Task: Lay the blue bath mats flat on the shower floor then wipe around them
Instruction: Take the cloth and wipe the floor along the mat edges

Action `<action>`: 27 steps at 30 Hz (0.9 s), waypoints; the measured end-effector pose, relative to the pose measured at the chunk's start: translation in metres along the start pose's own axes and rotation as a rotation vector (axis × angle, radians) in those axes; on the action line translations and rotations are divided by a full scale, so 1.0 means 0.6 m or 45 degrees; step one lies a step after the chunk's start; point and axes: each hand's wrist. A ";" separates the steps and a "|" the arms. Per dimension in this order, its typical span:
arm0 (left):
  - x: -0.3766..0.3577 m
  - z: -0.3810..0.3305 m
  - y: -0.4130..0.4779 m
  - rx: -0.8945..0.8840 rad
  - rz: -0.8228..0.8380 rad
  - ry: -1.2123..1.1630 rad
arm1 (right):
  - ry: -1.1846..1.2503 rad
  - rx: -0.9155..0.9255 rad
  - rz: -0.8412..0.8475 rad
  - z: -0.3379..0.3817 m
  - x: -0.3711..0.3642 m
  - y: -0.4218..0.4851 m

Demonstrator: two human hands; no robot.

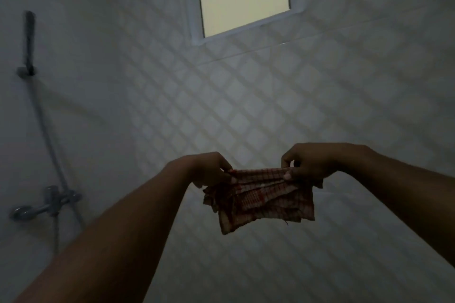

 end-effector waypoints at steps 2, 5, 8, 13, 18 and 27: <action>-0.003 -0.025 0.047 -0.119 0.038 -0.031 | 0.006 -0.121 -0.028 -0.037 0.011 -0.017; -0.015 -0.063 0.118 -0.349 0.080 -0.043 | 0.030 -0.345 -0.074 -0.089 0.025 -0.056; -0.032 -0.111 0.179 -0.601 0.140 -0.066 | 0.049 -0.598 -0.108 -0.126 0.032 -0.113; -0.083 -0.239 0.222 -1.019 0.253 -0.094 | 0.034 -1.002 -0.164 -0.153 0.024 -0.264; -0.145 -0.426 0.172 -1.438 0.382 -0.158 | -0.050 -1.435 -0.248 -0.158 0.004 -0.475; -0.201 -0.733 -0.082 -2.060 0.525 -0.280 | -0.150 -2.048 -0.410 -0.010 -0.019 -0.862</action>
Point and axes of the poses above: each hand's wrist, its own y-axis towards the middle knuckle, its own x-axis out of the back of the hand, z = x × y, and after that the axes turned 15 degrees about -x, right-handed
